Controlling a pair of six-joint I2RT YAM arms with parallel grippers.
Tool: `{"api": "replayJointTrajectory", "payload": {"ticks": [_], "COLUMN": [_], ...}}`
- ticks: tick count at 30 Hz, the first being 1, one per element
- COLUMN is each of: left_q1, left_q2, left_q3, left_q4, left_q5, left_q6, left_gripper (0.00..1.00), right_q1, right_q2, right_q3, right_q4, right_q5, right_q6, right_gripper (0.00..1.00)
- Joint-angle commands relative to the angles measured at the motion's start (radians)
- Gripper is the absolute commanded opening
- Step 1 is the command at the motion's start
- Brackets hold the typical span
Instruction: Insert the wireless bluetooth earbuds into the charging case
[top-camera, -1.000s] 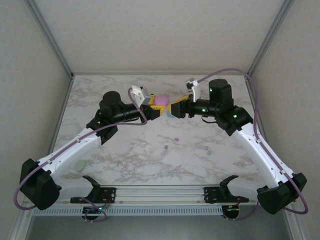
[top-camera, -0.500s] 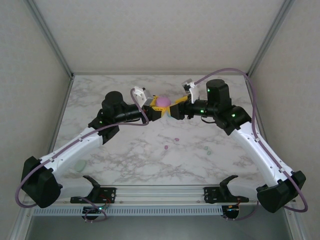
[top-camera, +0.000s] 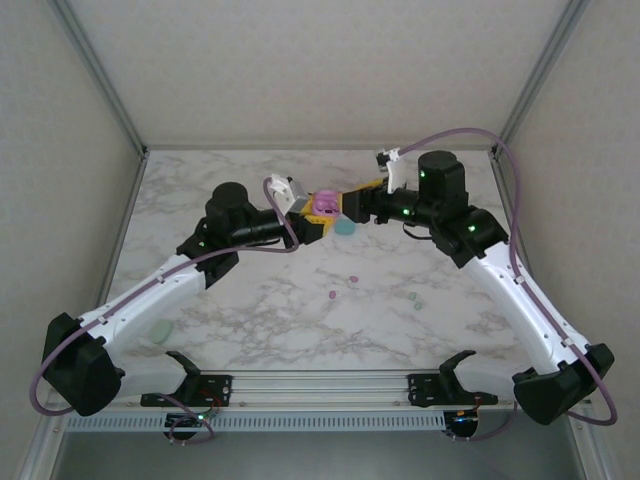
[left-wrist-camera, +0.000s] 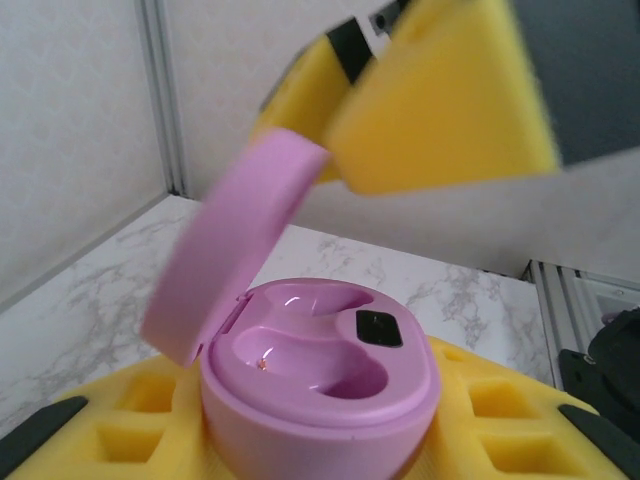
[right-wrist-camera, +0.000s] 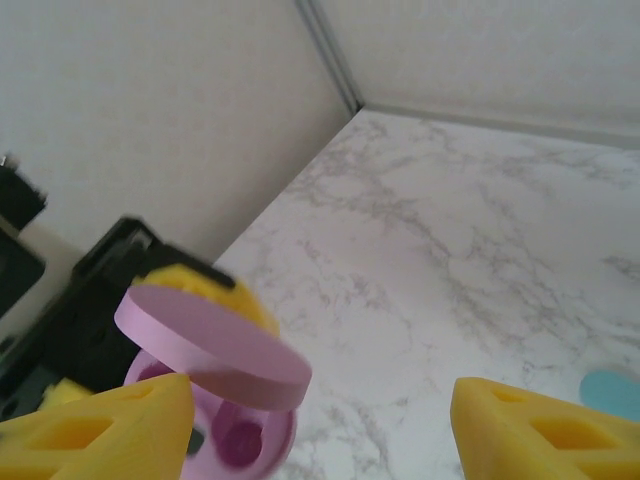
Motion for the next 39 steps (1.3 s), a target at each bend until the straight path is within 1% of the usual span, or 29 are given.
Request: {"api": "replayJointTrajectory", "payload": {"ticks": [1, 5, 10, 13, 16, 20, 21, 23, 26, 28, 32, 33, 35, 39], "left_q1": [-0.016, -0.016, -0.016, -0.016, -0.014, -0.008, -0.003, 0.012, 0.028, 0.037, 0.055, 0.056, 0.056, 0.056], "left_q2": [-0.031, -0.038, -0.043, -0.045, -0.045, -0.036, -0.035, -0.033, -0.042, -0.055, -0.093, -0.103, -0.130, -0.175], "left_q3": [0.005, -0.002, -0.028, -0.056, -0.078, -0.098, -0.108, -0.131, -0.157, -0.174, -0.203, -0.206, -0.211, -0.217], "left_q4": [0.044, 0.057, 0.093, 0.145, 0.198, 0.265, 0.295, 0.354, 0.388, 0.398, 0.404, 0.392, 0.368, 0.317], "left_q5": [0.034, 0.022, -0.019, -0.061, -0.082, -0.090, -0.093, -0.097, -0.108, -0.121, -0.149, -0.155, -0.171, -0.195], "left_q6": [0.017, 0.010, -0.008, -0.029, -0.057, -0.100, -0.119, -0.168, -0.198, -0.211, -0.224, -0.220, -0.205, -0.169], "left_gripper": [0.29, 0.30, 0.30, 0.30, 0.30, 0.30, 0.30, 0.30, 0.30, 0.30, 0.30, 0.30, 0.30, 0.30], "right_q1": [-0.004, -0.004, -0.004, -0.005, -0.012, -0.043, -0.056, -0.104, -0.172, -0.176, -0.174, -0.170, -0.137, -0.075], "right_q2": [0.032, 0.051, 0.035, -0.001, -0.055, -0.103, -0.105, -0.096, -0.045, 0.017, 0.198, 0.240, 0.310, 0.403], "right_q3": [0.024, 0.060, 0.079, 0.080, 0.079, 0.076, 0.073, 0.051, -0.012, -0.057, -0.125, -0.136, -0.172, -0.208], "right_q4": [0.022, -0.005, 0.012, 0.012, -0.011, -0.114, -0.148, -0.236, -0.342, -0.375, -0.419, -0.421, -0.387, -0.326], "right_q5": [0.044, 0.069, 0.005, 0.001, 0.051, 0.171, 0.205, 0.262, 0.248, 0.216, 0.087, 0.065, 0.045, 0.075], "right_q6": [0.051, 0.086, 0.118, 0.131, 0.135, 0.132, 0.139, 0.167, 0.209, 0.183, 0.162, 0.170, 0.196, 0.295], "right_gripper": [0.69, 0.69, 0.70, 0.71, 0.72, 0.73, 0.72, 0.65, 0.52, 0.46, 0.36, 0.36, 0.39, 0.42]}}
